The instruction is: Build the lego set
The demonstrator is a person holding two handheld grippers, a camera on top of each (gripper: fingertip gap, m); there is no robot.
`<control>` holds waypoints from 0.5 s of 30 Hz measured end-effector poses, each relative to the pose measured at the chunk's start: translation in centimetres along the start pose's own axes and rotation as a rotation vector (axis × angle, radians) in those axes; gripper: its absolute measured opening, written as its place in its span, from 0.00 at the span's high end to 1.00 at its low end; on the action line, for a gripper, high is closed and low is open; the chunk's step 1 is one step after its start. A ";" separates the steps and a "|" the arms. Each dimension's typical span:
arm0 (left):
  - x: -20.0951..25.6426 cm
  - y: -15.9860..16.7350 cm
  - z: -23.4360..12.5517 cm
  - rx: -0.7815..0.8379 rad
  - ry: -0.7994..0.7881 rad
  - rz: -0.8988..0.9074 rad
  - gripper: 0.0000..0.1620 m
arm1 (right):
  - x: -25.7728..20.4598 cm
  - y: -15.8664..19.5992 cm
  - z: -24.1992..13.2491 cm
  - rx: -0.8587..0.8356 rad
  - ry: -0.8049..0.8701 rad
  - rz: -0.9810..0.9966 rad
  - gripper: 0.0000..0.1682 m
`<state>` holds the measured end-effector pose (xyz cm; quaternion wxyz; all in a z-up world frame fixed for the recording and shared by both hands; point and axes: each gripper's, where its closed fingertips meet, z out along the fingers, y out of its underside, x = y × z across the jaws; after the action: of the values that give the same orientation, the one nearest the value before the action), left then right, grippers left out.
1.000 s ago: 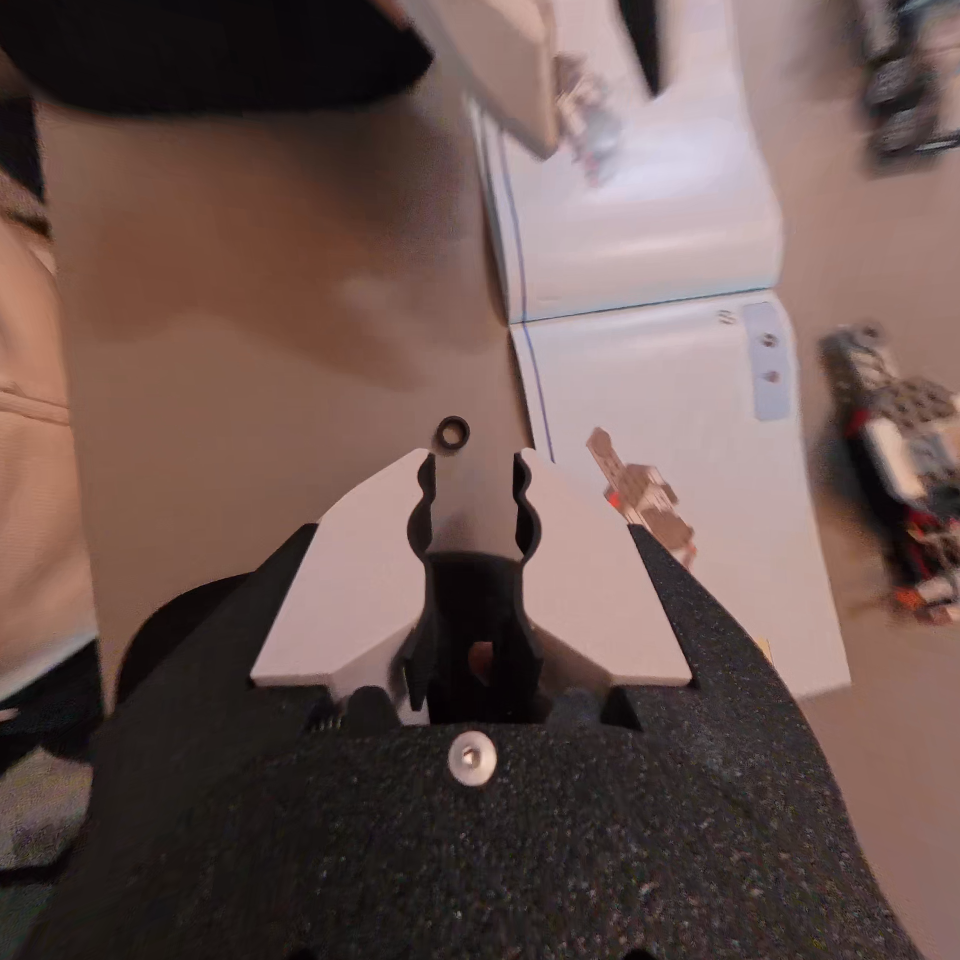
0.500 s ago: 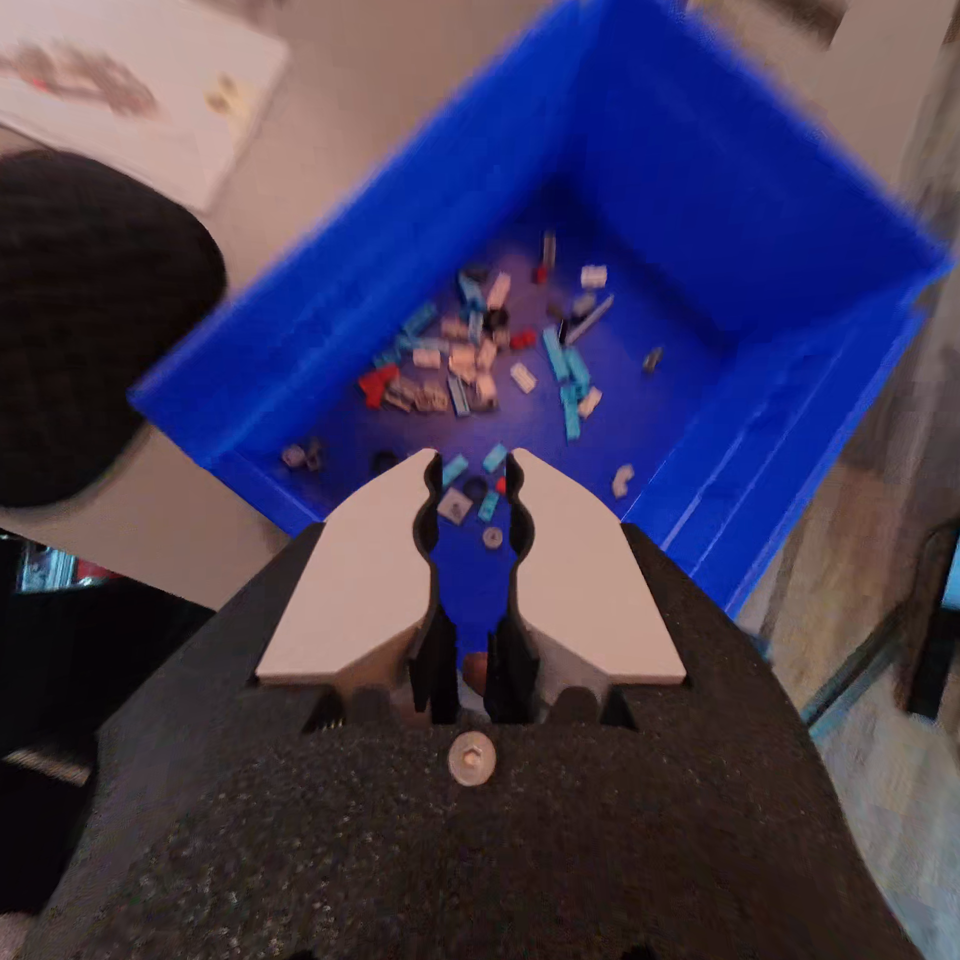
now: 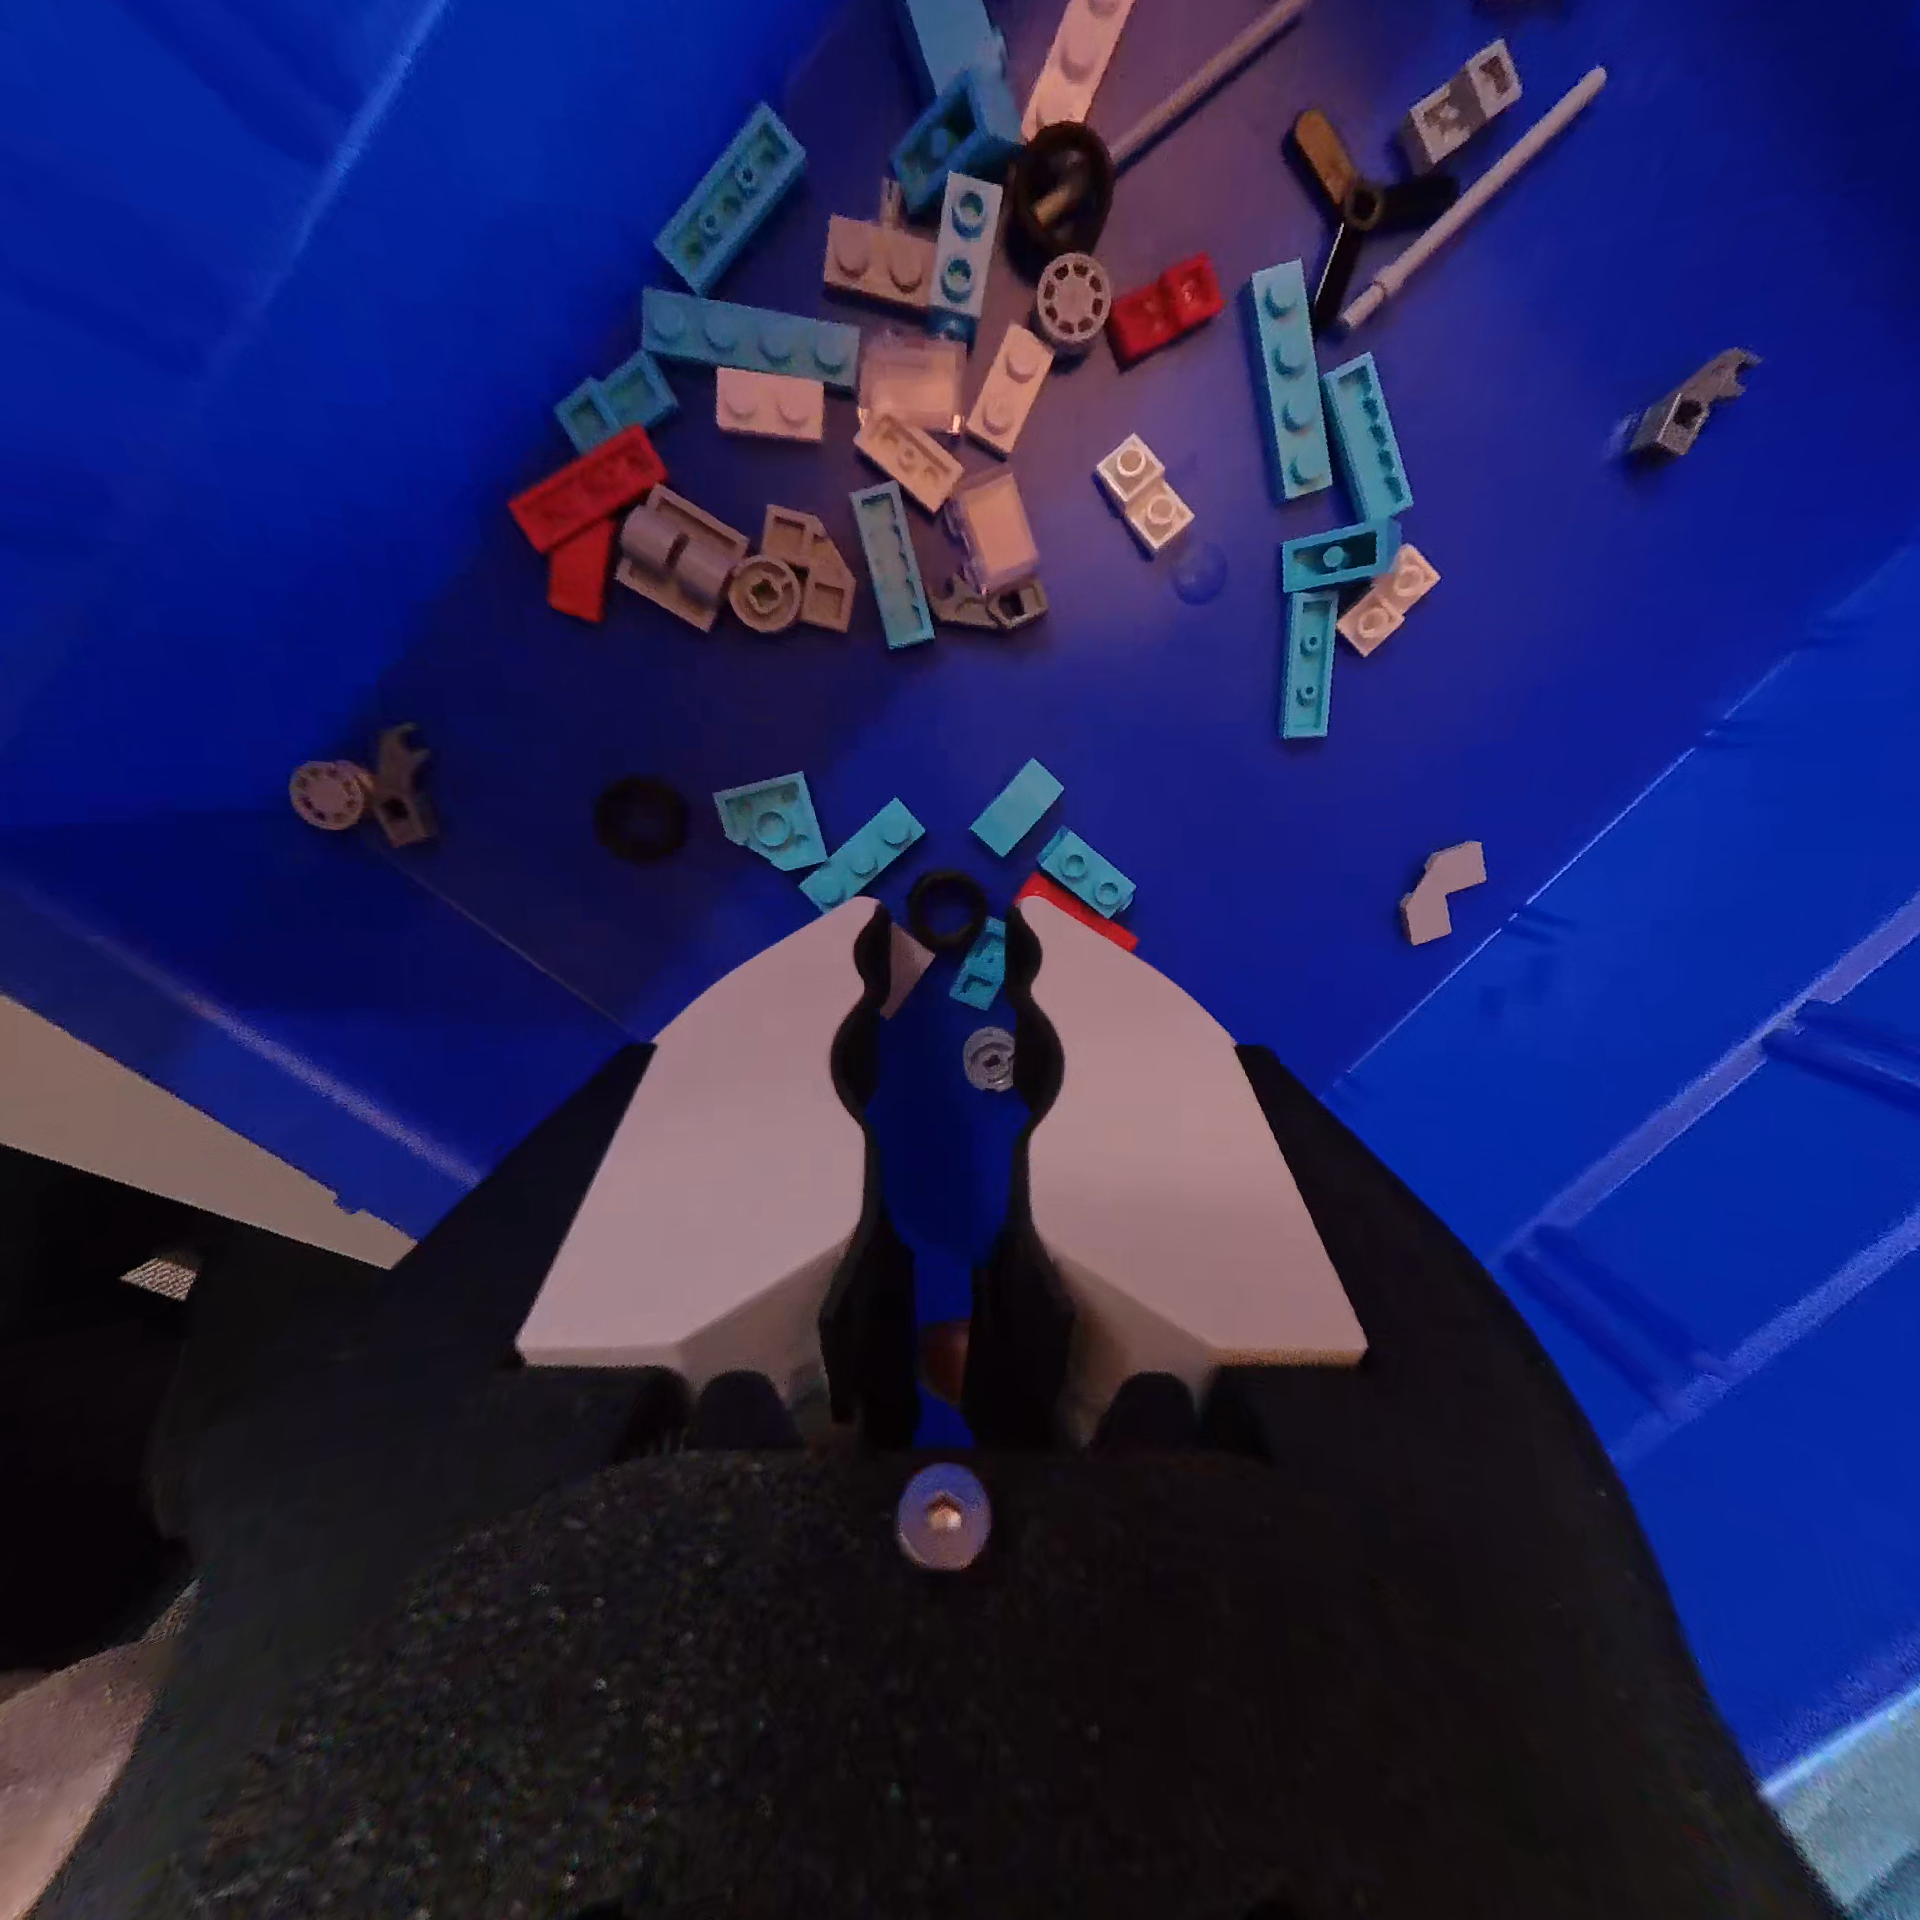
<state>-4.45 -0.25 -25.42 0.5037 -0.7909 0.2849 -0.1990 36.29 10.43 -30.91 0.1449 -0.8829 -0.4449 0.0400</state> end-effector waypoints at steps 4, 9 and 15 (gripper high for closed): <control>0.0 -0.2 -0.1 0.017 0.008 -0.013 0.80 | 0.2 -0.2 0.3 0.009 -0.010 0.004 0.90; -0.1 -0.2 -0.2 0.023 0.022 -0.039 0.80 | 0.2 -0.2 0.2 0.012 -0.041 0.010 0.92; 0.1 -0.5 -0.4 0.048 0.032 -0.029 0.80 | -1.9 -5.4 -5.3 0.239 0.033 -0.055 0.92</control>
<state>-4.52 -0.43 -24.80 0.5151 -0.7792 0.2768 -0.2257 32.08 10.80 -24.41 0.2572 -0.8473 -0.4587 0.0743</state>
